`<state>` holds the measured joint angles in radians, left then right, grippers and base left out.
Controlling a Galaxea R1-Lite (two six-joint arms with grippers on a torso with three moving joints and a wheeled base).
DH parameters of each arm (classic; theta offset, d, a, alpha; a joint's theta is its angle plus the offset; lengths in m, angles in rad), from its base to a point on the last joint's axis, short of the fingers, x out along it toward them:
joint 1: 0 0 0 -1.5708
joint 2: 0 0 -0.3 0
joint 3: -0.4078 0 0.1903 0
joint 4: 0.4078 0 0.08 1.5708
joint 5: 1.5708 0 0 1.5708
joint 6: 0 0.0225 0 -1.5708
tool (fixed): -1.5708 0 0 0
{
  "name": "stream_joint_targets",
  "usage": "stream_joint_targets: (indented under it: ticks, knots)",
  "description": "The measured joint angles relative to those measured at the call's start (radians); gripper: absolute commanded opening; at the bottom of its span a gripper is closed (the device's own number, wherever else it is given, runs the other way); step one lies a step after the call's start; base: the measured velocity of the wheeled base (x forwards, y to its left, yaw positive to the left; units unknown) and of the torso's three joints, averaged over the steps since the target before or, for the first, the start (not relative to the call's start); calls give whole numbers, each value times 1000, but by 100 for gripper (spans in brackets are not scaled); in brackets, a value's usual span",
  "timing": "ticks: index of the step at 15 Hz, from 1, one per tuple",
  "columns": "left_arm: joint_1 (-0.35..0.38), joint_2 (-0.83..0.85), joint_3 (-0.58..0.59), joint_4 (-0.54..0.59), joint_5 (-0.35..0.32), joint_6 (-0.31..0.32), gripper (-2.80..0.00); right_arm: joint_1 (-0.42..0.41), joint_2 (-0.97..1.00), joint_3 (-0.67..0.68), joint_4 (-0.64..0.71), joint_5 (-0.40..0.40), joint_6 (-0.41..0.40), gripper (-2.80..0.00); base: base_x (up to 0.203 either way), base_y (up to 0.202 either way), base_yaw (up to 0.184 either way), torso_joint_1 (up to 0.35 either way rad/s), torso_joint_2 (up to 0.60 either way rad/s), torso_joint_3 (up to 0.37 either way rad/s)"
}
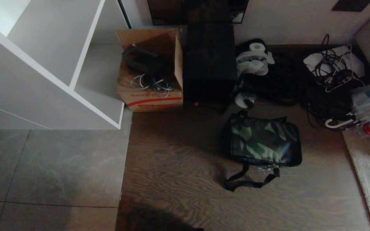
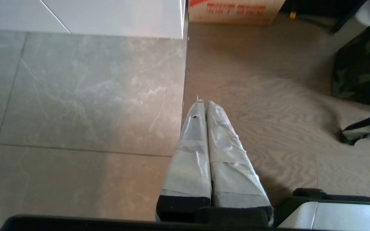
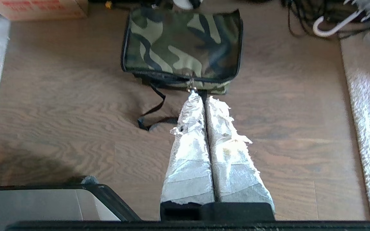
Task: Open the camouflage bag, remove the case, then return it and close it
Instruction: Open the top of the storage box
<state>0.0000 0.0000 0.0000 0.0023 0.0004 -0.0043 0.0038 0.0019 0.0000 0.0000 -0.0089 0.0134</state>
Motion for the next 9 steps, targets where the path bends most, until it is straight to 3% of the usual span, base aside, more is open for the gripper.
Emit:
stream_joint_targets:
  ticks: [9]
  knots:
    - [0, 0, 0, 0, 0, 0, -280, 0, 0, 0, 0, 0, 0, -280, 0, 0, 0, 3, 2, -199]
